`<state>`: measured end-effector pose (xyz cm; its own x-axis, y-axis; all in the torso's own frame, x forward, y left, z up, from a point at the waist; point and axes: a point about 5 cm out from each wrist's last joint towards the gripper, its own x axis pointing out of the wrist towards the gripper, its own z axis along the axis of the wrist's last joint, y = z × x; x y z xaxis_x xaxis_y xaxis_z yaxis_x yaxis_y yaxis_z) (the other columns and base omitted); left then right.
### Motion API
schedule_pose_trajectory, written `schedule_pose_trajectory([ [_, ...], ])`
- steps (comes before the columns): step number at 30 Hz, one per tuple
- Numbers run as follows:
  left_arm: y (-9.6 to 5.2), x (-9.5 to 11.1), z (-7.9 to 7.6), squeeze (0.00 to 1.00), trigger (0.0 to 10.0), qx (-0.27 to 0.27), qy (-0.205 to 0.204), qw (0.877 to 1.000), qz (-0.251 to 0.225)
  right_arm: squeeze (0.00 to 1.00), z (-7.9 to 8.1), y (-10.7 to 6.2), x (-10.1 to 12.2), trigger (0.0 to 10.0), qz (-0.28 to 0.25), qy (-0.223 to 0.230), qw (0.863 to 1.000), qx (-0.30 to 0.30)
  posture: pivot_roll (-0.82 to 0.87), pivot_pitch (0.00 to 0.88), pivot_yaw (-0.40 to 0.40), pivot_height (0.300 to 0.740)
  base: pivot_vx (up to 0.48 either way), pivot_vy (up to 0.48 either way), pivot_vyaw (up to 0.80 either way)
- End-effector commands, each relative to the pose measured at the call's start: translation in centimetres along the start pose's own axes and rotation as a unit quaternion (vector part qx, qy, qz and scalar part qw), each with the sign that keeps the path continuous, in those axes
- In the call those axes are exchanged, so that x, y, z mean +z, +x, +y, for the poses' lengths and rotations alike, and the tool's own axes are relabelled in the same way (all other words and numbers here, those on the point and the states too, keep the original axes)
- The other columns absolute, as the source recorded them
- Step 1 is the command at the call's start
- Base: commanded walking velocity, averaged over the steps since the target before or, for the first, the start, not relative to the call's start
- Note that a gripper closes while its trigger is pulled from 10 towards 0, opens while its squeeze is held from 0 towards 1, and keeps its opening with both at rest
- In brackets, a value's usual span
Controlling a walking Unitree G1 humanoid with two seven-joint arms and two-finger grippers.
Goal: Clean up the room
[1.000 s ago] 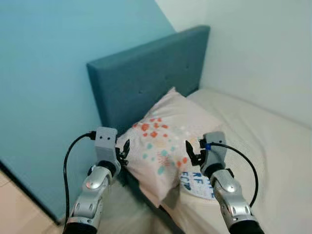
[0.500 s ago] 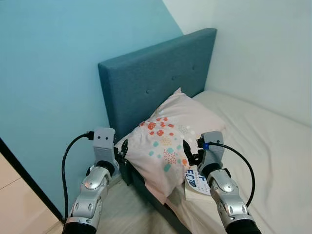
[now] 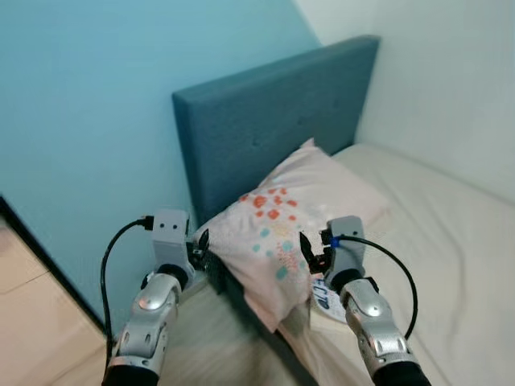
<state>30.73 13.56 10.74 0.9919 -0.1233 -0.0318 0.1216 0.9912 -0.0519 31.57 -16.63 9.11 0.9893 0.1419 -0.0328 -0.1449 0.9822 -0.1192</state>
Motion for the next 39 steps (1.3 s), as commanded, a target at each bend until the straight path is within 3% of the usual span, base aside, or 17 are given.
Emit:
schedule_pose_trajectory([
  [1, -0.05, -0.29, 0.23, 0.00, 10.0, 0.006, -0.002, 1.000, 0.010, 0.00, -0.31, -0.04, -0.19, 10.0, 0.000, 0.000, 1.000, -0.008, -0.01, 0.000, -0.022, 0.740, 0.000, 0.000, 0.00],
  [15, -0.07, -0.16, 0.50, 0.00, 10.0, 0.012, 0.001, 1.000, 0.008, 0.00, -0.21, 0.02, -0.20, 10.0, 0.000, 0.005, 1.000, -0.007, 0.00, 0.000, -0.022, 0.740, 0.000, 0.000, 0.00],
  [30, 0.11, -0.13, 0.56, 0.00, 10.0, 0.013, -0.006, 1.000, 0.010, 0.00, -0.31, -0.10, -0.36, 10.0, 0.003, 0.007, 1.000, -0.011, -0.01, 0.000, -0.016, 0.740, 0.000, -0.437, 0.00],
  [39, 0.29, -0.28, 0.69, 0.00, 10.0, 0.011, -0.027, 0.999, 0.024, 0.00, -0.51, -0.23, -0.42, 10.0, 0.003, 0.007, 1.000, -0.015, -0.01, 0.000, -0.015, 0.740, 0.000, 0.427, 0.00],
])
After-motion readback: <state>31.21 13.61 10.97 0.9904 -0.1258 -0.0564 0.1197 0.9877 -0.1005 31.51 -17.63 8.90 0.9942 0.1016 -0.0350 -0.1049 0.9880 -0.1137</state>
